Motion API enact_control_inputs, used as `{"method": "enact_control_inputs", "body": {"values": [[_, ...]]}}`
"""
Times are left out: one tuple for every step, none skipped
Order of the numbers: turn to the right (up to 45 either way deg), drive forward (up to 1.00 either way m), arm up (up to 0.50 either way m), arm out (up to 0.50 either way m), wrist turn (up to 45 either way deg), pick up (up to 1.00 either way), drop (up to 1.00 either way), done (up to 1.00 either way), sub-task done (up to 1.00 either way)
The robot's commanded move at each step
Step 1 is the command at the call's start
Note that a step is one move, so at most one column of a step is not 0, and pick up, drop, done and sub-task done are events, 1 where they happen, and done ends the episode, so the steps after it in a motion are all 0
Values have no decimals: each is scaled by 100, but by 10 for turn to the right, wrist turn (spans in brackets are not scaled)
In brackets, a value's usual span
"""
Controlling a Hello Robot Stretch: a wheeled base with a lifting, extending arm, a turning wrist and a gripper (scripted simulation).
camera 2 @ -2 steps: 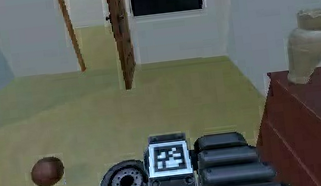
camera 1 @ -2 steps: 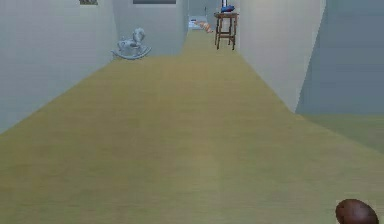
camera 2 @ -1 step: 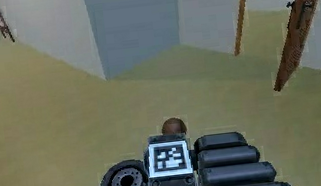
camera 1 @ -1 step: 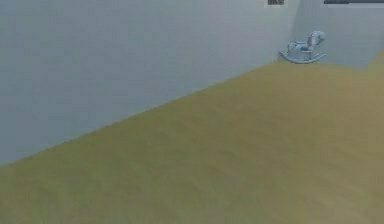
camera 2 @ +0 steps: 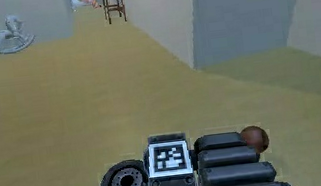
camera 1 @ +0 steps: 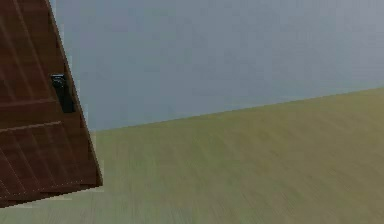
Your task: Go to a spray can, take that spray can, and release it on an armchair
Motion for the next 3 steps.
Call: {"method": "enact_control_inputs", "body": {"values": [[0,15,0,0,0,0,0,0,0],[-450,0,0,0,0,0,0,0,0],[-60,0,0,0,0,0,0,0,0]]}}
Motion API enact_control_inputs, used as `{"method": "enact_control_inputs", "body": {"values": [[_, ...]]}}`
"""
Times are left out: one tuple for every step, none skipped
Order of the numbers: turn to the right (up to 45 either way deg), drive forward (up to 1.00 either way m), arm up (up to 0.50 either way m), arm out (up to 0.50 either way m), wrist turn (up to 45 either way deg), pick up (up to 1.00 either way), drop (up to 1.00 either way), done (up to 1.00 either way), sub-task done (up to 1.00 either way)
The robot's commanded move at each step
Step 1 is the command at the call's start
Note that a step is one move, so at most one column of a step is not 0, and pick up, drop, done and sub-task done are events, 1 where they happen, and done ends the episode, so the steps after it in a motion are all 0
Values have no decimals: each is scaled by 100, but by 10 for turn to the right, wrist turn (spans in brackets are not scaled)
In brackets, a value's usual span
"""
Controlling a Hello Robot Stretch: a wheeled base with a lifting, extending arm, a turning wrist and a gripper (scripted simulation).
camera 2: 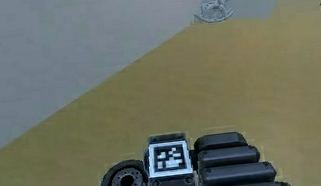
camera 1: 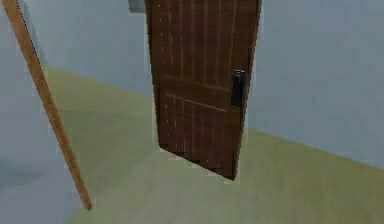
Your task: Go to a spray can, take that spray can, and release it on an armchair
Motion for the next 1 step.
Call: {"method": "enact_control_inputs", "body": {"values": [[0,100,0,0,0,0,0,0,0]]}}
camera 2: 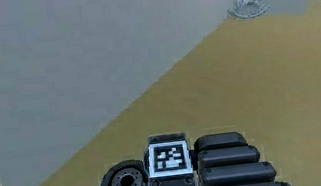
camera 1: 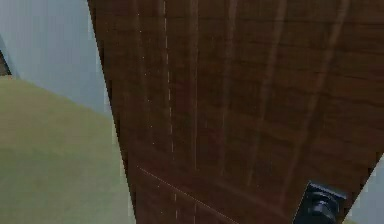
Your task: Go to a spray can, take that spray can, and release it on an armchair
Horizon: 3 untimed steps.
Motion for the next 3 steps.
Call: {"method": "enact_control_inputs", "body": {"values": [[-210,0,0,0,0,0,0,0,0],[0,10,0,0,0,0,0,0,0],[-420,0,0,0,0,0,0,0,0]]}}
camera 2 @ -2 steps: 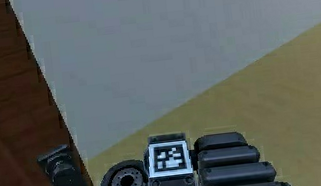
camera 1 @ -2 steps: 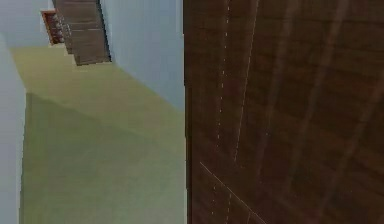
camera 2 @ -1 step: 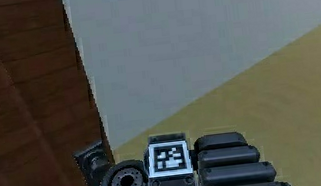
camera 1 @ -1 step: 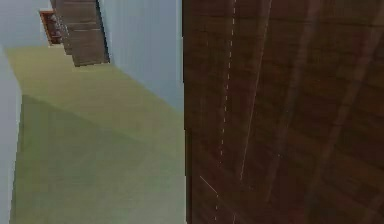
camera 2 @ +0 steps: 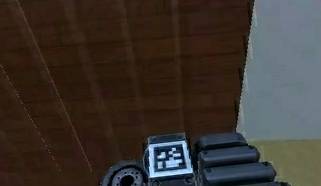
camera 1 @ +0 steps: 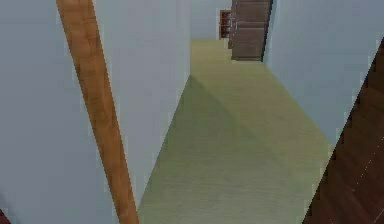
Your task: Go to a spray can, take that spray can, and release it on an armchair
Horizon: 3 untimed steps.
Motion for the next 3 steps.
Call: {"method": "enact_control_inputs", "body": {"values": [[0,50,0,0,0,0,0,0,0],[30,0,0,0,0,0,0,0,0],[0,100,0,0,0,0,0,0,0]]}}
